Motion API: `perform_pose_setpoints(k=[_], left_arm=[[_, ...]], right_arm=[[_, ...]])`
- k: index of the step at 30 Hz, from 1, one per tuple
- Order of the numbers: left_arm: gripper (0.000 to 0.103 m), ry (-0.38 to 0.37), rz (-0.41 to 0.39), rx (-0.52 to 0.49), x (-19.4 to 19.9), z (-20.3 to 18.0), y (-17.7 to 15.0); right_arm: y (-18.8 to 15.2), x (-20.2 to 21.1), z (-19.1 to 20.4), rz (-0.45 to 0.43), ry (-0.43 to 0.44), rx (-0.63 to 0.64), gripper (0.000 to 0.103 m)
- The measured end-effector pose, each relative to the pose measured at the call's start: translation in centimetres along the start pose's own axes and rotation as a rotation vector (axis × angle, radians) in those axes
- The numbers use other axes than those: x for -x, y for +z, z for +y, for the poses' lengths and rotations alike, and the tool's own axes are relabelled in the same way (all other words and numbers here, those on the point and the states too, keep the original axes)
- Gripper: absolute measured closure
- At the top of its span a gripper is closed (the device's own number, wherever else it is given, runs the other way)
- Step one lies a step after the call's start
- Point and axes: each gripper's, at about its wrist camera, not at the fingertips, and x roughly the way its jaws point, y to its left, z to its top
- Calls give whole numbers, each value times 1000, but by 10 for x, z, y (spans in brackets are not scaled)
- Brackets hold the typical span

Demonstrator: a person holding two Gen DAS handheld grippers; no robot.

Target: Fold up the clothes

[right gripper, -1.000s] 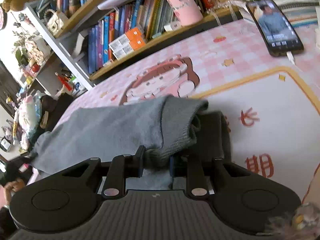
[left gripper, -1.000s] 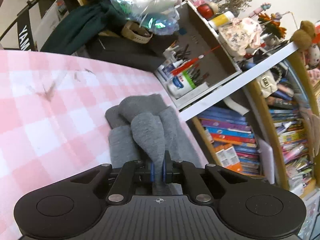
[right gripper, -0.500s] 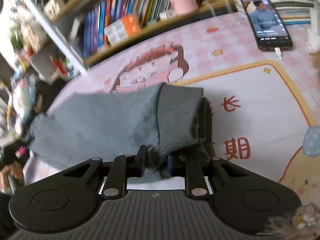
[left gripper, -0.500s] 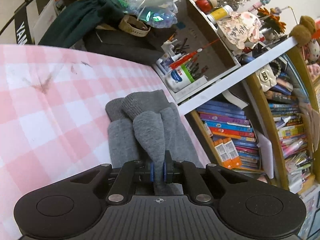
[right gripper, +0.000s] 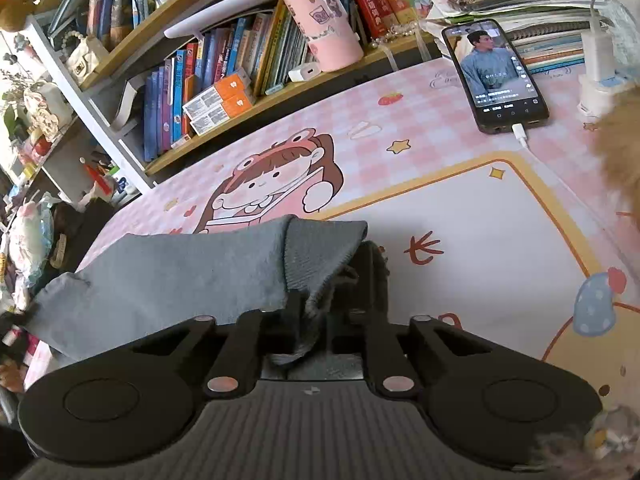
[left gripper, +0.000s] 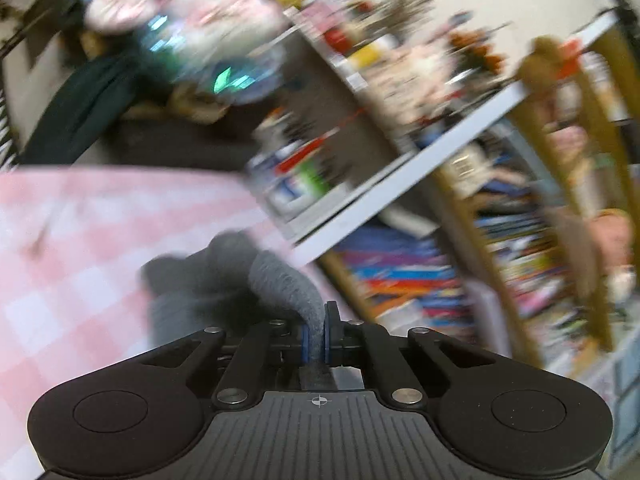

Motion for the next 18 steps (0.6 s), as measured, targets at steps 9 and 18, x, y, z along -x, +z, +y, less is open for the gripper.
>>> perform_pose_setpoints(k=[9,18], left_arm=[[97,178,118,56,-4,39,-18],[93,181,118,28,-1,36,-18]], right_arm=[[-3,-1,4,0,-34,50,96],[6,31,40,-124,-28,228,97]])
